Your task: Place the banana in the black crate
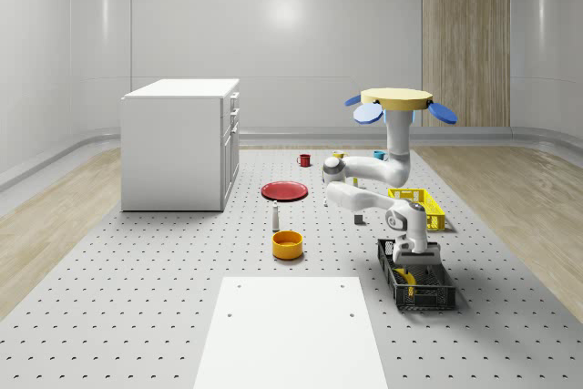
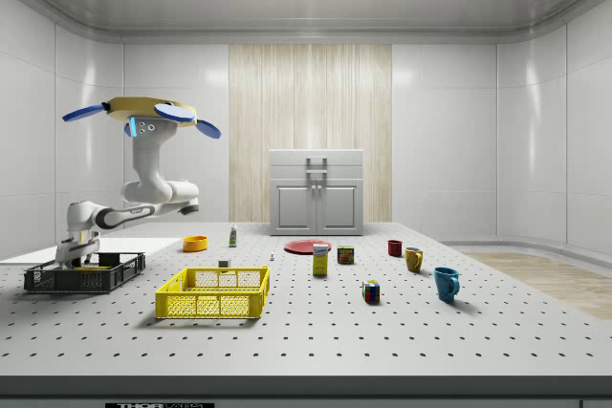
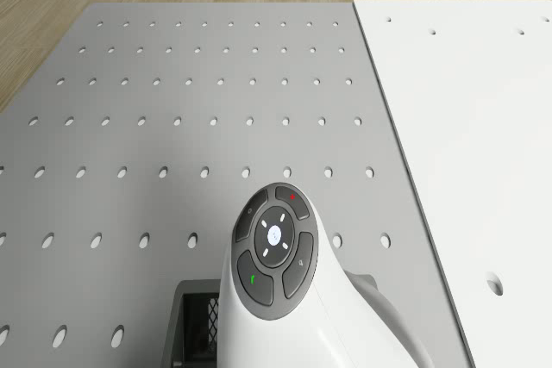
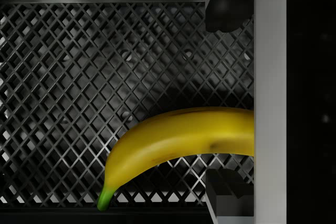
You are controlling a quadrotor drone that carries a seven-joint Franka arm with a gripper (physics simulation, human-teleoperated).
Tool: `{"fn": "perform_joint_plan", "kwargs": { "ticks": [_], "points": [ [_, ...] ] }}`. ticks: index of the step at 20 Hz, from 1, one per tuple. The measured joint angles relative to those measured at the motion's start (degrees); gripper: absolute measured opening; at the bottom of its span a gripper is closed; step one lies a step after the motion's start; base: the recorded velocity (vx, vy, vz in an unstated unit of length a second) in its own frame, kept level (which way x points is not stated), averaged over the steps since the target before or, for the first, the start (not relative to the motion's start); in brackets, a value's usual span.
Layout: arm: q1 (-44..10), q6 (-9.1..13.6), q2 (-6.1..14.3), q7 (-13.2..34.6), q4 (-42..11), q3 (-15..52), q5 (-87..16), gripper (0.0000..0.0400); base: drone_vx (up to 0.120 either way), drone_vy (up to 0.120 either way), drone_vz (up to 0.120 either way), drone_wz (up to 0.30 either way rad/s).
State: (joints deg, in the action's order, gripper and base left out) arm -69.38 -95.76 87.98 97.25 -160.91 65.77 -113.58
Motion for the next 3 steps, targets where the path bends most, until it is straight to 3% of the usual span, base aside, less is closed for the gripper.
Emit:
{"fn": "perform_joint_plan", "kwargs": {
  "ticks": [3],
  "points": [
    [0.21,0.36,-0.12,-0.16,-0.24,0.55,0.49,0.0393,0.000,0.000,0.000,0.000]
  ]
}}
